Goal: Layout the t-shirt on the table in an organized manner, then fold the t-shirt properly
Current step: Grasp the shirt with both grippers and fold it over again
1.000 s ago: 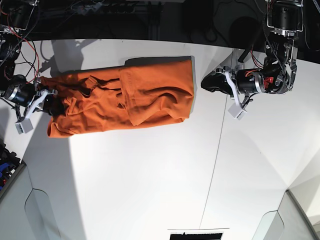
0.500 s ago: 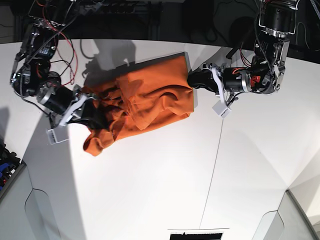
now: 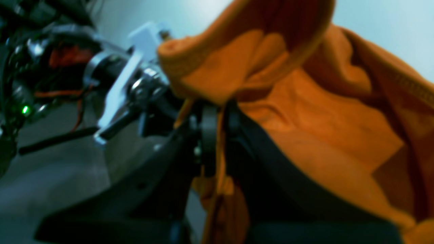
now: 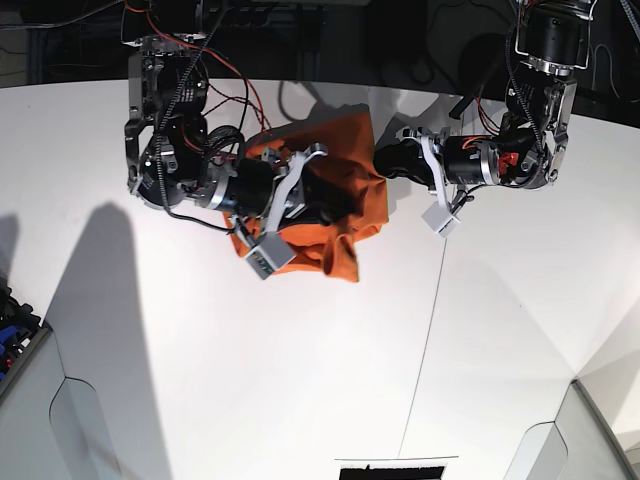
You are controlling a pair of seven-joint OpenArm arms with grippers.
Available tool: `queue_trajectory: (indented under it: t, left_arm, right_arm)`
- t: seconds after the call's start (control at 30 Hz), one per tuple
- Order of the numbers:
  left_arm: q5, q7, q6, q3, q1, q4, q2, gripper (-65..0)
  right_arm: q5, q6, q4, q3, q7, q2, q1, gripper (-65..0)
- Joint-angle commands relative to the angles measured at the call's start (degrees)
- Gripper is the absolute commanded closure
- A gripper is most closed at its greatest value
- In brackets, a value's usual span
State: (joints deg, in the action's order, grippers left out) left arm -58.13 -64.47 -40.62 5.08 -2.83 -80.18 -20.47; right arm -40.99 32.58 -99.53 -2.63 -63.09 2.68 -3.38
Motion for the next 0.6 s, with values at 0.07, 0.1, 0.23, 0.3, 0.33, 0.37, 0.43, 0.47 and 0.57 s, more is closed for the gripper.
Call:
queue_trajectory:
  t: [0.07,0.1,0.23,0.3,0.33,0.37,0.43,0.47,0.57]
  left_arm:
    - [1.9,-1.7,0.6,0.1,0.1,0.1,-0.2,-3.2]
    - [1.9,-1.7,0.6,0.1,0.1,0.1,-0.2,-3.2]
    - [1.9,-1.8,0.6,0.1,0.1,0.1,-0.3,-3.2]
    - [1.8,-2.0,0.6,0.0,0.1,0.1,-0.4,-3.2]
    - [1.8,-2.0,0.6,0.0,0.1,0.1,-0.5,-3.2]
    - [1.8,-2.5,0.6,0.0,0.1,0.1,-0.6,-3.2]
    - [1.5,-3.6,0.6,-0.5,0.1,0.1,-0.8,-3.2]
    - [1.0,-4.0,0.6,-0.8,0.1,0.1,-1.0,-3.2]
    - [-1.1,-4.8,0.6,-1.8,0.1,0.1,-2.3,-3.2]
  right_arm:
    - [-1.7,0.4,-1.2,-2.8,0.5,0.2,-0.7,-20.8]
    - [-1.7,0.4,-1.2,-3.5,0.4,0.2,-0.7,-23.4]
    - [-2.7,0.5,-2.8,-5.4,0.3,0.2,-0.7,-24.0]
    - [-2.9,0.7,-4.9,-6.1,0.3,0.2,-0.7,-24.0]
    - [-2.9,0.7,-5.7,-6.2,0.3,0.2,-0.7,-24.0]
    - [-2.9,0.7,-6.5,-6.2,0.3,0.2,-0.7,-24.0]
    - [-2.8,0.7,-8.0,-6.2,0.3,0.2,-0.7,-24.0]
    - [-2.5,0.7,-8.8,-6.1,0.7,0.2,-0.8,-24.0]
    - [-0.8,0.7,-10.4,-5.6,3.0,0.2,-1.0,-24.0]
